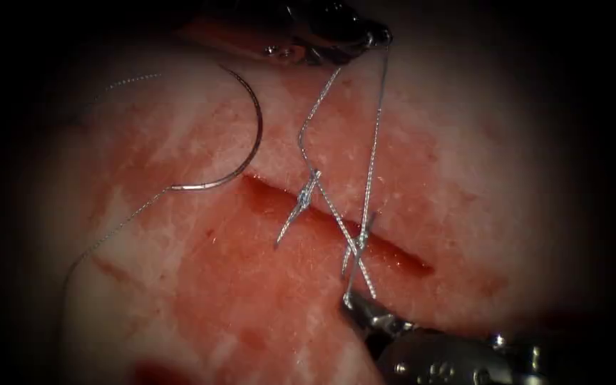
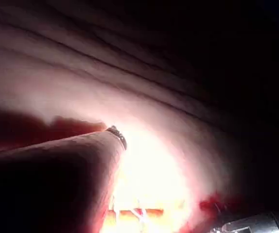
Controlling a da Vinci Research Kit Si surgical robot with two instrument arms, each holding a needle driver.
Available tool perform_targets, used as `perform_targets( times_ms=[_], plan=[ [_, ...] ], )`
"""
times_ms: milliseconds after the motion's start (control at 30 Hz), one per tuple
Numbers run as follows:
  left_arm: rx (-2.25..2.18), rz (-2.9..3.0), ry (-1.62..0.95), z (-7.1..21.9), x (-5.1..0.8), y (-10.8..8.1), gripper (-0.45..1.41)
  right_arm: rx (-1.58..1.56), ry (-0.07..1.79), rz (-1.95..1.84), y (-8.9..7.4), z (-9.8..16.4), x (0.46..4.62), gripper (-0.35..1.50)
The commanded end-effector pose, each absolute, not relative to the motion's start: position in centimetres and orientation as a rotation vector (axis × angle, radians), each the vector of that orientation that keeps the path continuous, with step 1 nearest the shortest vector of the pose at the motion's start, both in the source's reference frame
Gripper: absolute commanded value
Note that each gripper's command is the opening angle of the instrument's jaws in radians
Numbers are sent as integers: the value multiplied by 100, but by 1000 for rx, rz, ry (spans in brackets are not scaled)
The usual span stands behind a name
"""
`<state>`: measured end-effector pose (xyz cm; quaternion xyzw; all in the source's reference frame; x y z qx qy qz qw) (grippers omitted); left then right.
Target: Wound Closure
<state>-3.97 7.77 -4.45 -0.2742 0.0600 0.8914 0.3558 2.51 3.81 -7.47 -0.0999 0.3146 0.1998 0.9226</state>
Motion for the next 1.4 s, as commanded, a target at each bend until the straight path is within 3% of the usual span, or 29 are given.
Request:
perform_targets(
  times_ms=[33,1400],
  plan=[
    [-706,2295,160,-439,-402,779,-35,-201,648,400,371,-742,262,-35],
    [-747,2211,343,-395,-448,837,-35,-154,577,284,321,-720,268,-35]
  ],
)
